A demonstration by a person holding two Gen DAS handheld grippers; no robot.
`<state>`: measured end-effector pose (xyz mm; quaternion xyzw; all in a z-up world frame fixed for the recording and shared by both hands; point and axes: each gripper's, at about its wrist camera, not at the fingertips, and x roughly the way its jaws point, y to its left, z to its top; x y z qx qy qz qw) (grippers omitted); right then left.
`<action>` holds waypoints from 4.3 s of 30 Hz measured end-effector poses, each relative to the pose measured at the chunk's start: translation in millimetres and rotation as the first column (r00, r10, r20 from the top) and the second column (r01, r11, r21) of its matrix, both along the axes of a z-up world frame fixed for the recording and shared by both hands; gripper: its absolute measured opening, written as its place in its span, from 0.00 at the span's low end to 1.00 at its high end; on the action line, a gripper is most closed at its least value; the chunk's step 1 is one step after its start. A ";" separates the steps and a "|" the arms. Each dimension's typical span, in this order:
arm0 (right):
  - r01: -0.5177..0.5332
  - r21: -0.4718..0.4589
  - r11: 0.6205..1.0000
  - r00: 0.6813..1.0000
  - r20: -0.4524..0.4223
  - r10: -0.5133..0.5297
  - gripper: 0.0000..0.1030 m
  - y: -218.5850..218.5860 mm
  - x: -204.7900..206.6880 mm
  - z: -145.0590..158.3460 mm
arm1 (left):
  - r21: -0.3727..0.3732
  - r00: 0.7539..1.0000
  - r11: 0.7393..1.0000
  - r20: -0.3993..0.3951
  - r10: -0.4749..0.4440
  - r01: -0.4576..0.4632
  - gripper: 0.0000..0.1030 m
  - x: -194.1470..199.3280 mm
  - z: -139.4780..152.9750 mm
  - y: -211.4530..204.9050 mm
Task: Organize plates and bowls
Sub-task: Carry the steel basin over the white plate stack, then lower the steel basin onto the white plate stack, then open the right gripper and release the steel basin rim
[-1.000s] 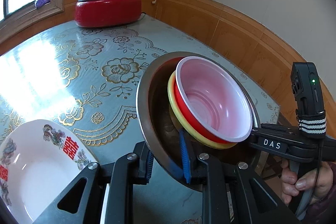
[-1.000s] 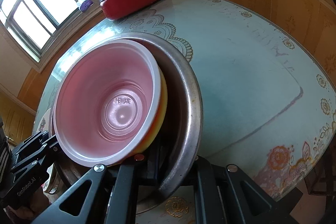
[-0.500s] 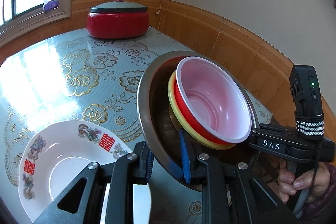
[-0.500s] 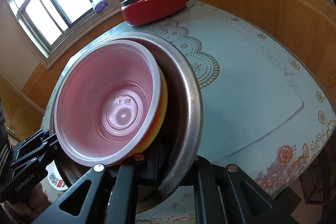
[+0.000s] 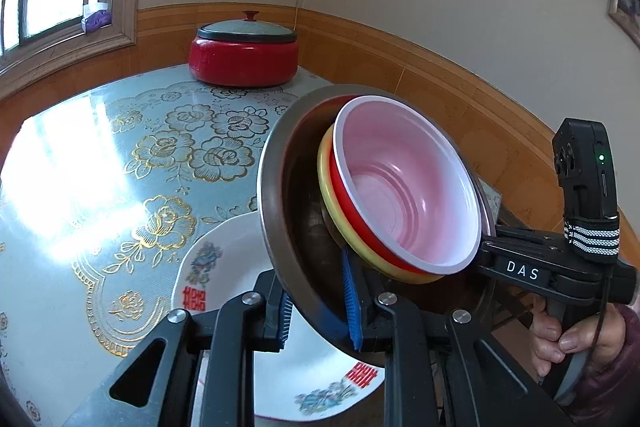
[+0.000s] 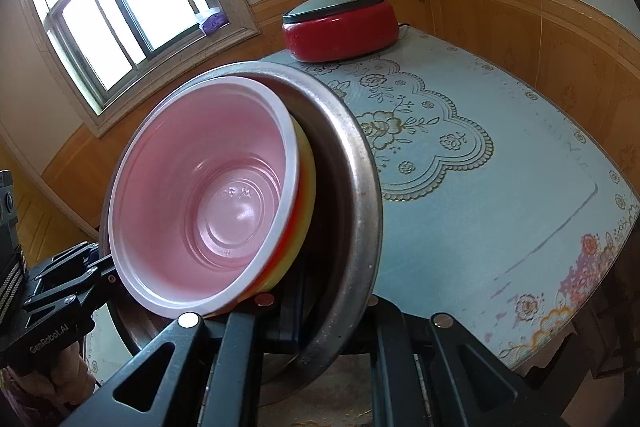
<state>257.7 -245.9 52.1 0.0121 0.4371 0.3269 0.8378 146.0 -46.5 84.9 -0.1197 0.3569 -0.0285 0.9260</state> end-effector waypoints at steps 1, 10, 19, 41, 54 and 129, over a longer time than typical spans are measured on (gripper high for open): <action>0.005 -0.001 1.000 1.000 -0.001 -0.005 0.09 5.4 -5.8 -0.2 | -0.005 1.000 1.000 -0.002 -0.006 0.006 0.20 -5.0 -1.6 6.5; 0.071 -0.048 0.996 0.996 -0.047 -0.073 0.09 37.3 -43.9 -19.4 | -0.070 0.994 0.995 -0.069 -0.079 0.074 0.19 -27.3 -29.9 46.3; 0.127 -0.102 0.987 0.987 -0.091 -0.136 0.09 49.4 -50.8 -37.0 | -0.102 0.984 0.988 -0.121 -0.130 0.118 0.20 -15.1 -55.2 60.2; 0.147 -0.050 0.988 0.980 -0.130 -0.152 0.25 38.4 -55.9 -48.9 | -0.121 0.979 0.986 -0.154 -0.135 0.117 0.27 -5.8 -69.3 65.6; 0.200 -0.014 0.980 0.975 -0.095 -0.201 0.23 29.5 -69.2 -43.9 | -0.095 0.985 0.990 -0.122 -0.118 0.107 0.28 -24.2 -60.5 59.7; 0.163 -0.055 0.985 0.987 -0.006 -0.163 0.21 48.9 -52.3 -31.8 | 0.029 0.982 0.984 -0.073 -0.173 0.175 0.39 -10.5 -49.4 33.4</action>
